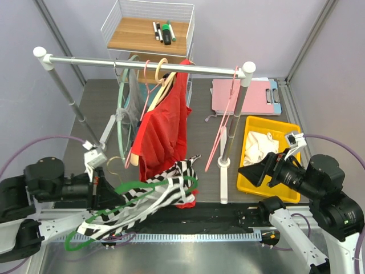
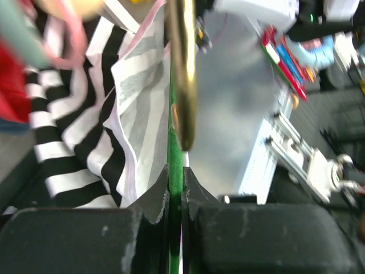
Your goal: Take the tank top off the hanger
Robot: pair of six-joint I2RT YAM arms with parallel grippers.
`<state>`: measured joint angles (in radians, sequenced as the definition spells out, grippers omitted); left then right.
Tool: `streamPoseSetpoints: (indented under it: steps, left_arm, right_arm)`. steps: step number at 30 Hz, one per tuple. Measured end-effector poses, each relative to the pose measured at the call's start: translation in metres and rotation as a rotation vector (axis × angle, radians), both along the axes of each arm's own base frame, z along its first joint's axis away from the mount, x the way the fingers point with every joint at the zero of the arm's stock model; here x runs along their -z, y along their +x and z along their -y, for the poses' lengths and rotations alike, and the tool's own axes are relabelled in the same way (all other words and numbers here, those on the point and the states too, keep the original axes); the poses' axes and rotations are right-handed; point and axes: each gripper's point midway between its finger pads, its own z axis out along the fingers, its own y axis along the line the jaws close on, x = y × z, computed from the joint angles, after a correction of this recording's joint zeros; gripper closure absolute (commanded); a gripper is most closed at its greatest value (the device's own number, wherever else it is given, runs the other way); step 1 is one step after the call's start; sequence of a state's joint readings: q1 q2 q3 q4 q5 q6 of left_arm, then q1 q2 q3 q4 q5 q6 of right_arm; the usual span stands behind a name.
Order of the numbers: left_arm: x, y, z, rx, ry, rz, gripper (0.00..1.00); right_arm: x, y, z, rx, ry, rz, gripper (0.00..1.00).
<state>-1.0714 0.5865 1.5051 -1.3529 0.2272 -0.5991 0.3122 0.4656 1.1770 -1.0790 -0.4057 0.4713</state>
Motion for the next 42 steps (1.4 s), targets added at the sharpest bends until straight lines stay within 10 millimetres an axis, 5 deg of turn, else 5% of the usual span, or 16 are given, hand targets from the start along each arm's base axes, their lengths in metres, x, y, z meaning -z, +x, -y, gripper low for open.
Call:
streamPoseSetpoints:
  steps: [6,22,29,36,42]
  left_arm:
    - [0.034,-0.019,0.027,0.165,0.037,-0.124,1.00]
    - [0.021,-0.010,0.125,0.386,-0.061,-0.191,1.00]
    - [0.026,0.011,0.160,0.327,-0.011,-0.153,1.00]
    - [0.015,0.035,0.153,0.183,-0.034,-0.055,1.00]
    - [-0.020,0.039,0.137,0.123,-0.170,0.040,1.00]
  right_arm:
    - [0.004,-0.007,-0.002,-0.016,0.029,0.000,0.08]
    - [0.002,-0.014,0.008,0.048,0.037,0.005,0.18]
    - [-0.014,-0.031,0.004,-0.013,0.068,0.040,0.30]
    - [-0.044,-0.048,0.006,-0.057,0.064,0.129,0.41]
    - [-0.029,-0.053,-0.011,-0.198,0.050,0.084,0.42]
